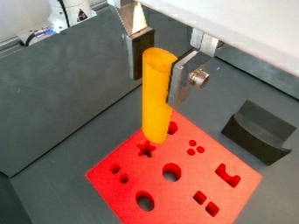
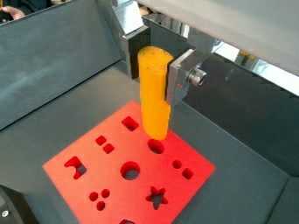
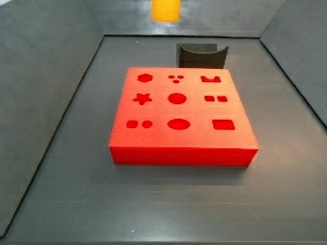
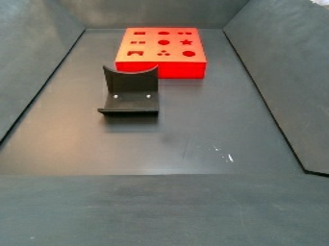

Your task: Insert the oval object.

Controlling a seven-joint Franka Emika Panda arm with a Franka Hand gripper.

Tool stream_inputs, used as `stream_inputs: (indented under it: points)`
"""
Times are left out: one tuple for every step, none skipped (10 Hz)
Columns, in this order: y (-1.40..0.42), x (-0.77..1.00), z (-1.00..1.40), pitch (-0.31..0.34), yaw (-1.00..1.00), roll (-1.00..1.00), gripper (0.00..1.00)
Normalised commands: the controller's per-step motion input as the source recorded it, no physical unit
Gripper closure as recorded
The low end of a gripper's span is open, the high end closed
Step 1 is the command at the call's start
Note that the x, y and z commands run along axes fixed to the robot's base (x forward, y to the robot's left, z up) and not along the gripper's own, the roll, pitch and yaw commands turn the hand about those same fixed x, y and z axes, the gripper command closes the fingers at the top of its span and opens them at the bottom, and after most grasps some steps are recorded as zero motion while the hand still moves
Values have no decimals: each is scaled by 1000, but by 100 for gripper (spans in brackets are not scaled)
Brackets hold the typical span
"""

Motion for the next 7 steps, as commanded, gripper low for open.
stream_inputs:
  points:
    - [-463,257,-74,83,51,203,100]
    - [-540,509,-329,0,234,141,100]
    - [-546,566,-269,0,177,210,100]
    - [-423,706,-311,0,220,224,100]
    - [-346,720,-286,0,231,276,100]
    - [-317,783,-331,21,200,271,100]
    - [-277,731,-540,34,131,154,100]
